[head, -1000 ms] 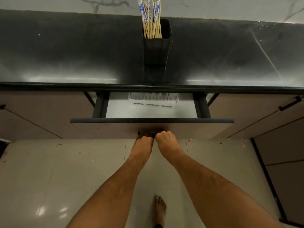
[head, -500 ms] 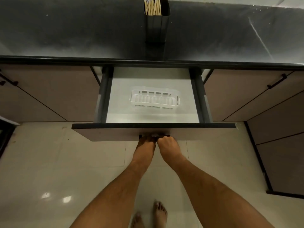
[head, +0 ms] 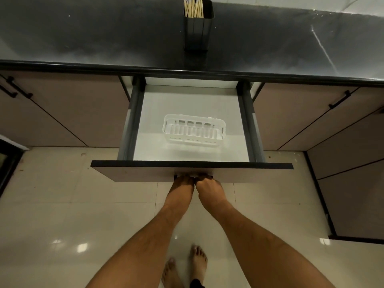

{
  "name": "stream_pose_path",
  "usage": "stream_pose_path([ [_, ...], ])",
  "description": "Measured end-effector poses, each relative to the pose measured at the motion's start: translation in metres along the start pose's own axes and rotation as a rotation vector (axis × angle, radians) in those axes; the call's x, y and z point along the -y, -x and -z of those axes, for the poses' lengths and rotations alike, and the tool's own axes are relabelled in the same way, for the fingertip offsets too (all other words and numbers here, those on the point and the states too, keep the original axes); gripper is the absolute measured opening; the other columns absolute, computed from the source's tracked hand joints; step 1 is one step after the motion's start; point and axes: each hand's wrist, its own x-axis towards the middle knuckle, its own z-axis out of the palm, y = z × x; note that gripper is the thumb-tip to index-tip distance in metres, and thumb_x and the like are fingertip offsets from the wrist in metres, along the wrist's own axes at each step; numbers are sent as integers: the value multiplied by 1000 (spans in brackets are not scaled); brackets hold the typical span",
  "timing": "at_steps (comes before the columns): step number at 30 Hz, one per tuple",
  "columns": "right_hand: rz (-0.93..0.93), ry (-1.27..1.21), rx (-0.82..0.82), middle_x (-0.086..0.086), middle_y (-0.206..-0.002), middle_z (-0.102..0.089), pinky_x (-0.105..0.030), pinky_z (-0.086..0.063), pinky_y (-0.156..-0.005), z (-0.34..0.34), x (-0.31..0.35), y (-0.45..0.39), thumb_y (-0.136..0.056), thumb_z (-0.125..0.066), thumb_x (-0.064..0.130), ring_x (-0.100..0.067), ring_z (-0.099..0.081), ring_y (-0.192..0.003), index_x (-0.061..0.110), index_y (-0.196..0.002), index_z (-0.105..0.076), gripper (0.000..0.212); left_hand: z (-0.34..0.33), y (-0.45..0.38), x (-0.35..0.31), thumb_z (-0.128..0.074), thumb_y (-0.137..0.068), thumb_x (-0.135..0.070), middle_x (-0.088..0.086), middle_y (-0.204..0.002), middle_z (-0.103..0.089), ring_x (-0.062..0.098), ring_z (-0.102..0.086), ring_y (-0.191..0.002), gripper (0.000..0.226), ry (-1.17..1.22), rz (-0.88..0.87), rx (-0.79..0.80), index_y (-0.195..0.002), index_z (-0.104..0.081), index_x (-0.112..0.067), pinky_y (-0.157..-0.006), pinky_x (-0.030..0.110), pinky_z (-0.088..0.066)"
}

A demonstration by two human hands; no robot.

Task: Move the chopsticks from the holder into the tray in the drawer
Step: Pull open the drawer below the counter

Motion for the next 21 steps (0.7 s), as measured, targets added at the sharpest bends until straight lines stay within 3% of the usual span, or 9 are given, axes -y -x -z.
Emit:
stream_pose_path([
  [2,-2,-28,-4,-12,-112,-71,-37,-56,-90,1,1,4,-95,-61,6,-28,-68,-95,11,-119,-69,26,-4,-2,3,-40,-102,-29,7,-146,-53,23,-49,-135,43,-194,-96,-6,-139,-55,-11,-73,3,-41],
  [4,-7,-65,-17,-11,-111,-71,-36,-56,-90,2,2,8,-96,-61,7,-27,-69,-94,11,-119,-69,25,-3,-5,0,-40,-104,-27,11,-146,-50,27,-49,-133,41,-340,-155,49,-141,-51,-10,-86,12,-44],
  [7,12,-109,-73,-12,-112,-71,-35,-57,-90,5,6,14,-94,-62,5,-28,-69,-95,10,-119,-69,26,-1,-7,-8,-47,-104,-23,10,-142,-50,24,-52,-125,39,-359,22,94,-142,-45,-13,-102,26,-41],
  [14,97,-109,-364,-11,-87,-70,-34,-61,-73,27,9,29,-82,-72,1,-24,-65,-77,6,-92,-72,11,11,21,-15,-50,-103,-23,6,-125,-62,20,-58,-112,30,-569,-201,-144,-131,-56,-15,-108,30,-42],
  [18,153,-64,-450,-6,-86,-63,-32,-53,-71,43,5,35,-91,-56,6,-17,-52,-75,10,-94,-64,10,23,36,-24,-56,-97,-17,7,-106,-68,22,-62,-100,21,-553,-462,-325,-115,-66,-11,-103,33,-47],
  [21,124,10,-474,-9,-100,-65,-34,-52,-81,58,3,41,-99,-45,14,-20,-58,-88,7,-112,-64,24,38,41,-34,-52,-99,-18,10,-110,-66,25,-61,-105,26,-550,-573,-450,-119,-63,-7,-107,38,-45],
])
